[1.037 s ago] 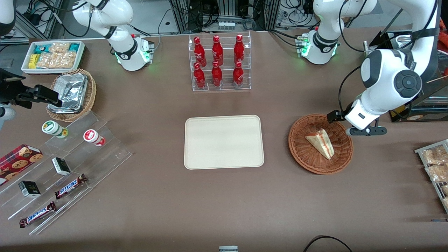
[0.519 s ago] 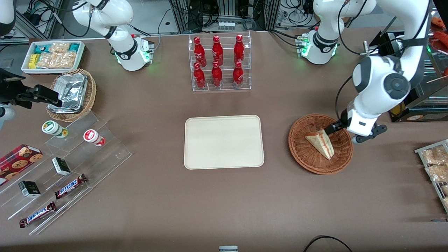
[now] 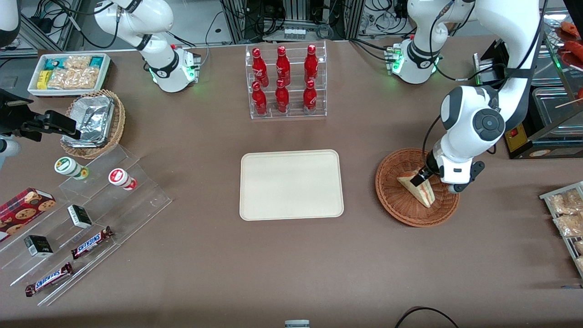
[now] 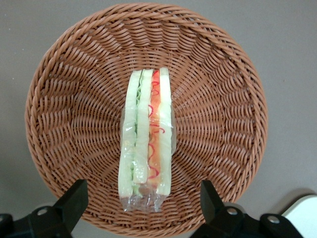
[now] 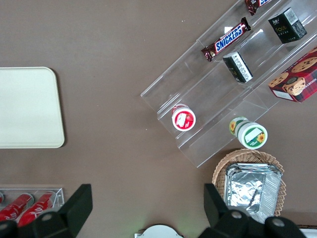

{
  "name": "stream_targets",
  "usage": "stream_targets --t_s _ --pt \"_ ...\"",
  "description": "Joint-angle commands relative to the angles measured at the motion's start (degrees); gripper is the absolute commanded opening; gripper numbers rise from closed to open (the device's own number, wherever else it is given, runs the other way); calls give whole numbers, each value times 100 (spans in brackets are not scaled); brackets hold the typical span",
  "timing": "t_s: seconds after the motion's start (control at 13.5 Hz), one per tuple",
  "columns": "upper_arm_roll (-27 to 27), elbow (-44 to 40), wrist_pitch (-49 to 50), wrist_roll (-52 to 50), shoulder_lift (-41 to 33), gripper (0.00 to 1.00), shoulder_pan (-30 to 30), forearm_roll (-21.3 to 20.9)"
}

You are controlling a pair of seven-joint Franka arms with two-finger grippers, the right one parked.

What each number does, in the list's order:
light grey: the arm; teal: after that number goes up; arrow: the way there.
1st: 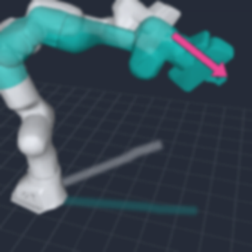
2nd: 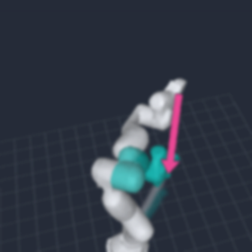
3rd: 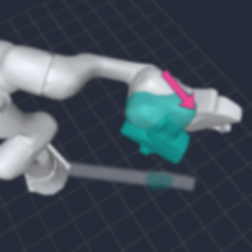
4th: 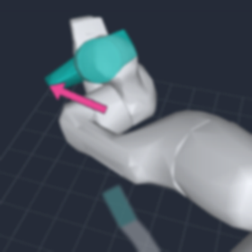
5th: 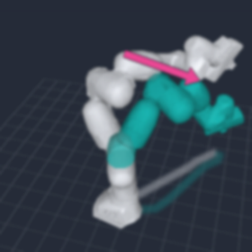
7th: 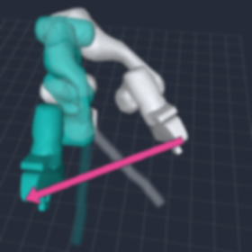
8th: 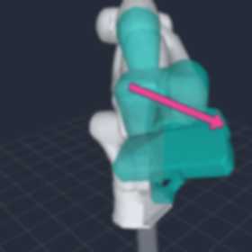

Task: Place sandwich from basket to tray
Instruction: 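Lower the open left gripper onto the wrapped sandwich and close it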

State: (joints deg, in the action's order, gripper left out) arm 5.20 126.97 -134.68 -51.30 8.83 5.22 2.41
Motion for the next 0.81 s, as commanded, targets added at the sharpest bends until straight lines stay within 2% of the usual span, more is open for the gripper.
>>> stream_targets --t_s 0.0,0.37,0.44,0.59,0.67,0.74 --pt "-19 -15 -216 -398 206 100 32 -21" --pt "-19 -15 -507 -601 567 100 40 -21" --pt "-19 -6 -507 -610 629 92 40 -21" --pt "-19 3 -490 -758 664 14 40 -30" --pt "-19 3 -463 -750 638 0 40 -30" --pt "-19 -6 -446 -742 629 0 40 -30"
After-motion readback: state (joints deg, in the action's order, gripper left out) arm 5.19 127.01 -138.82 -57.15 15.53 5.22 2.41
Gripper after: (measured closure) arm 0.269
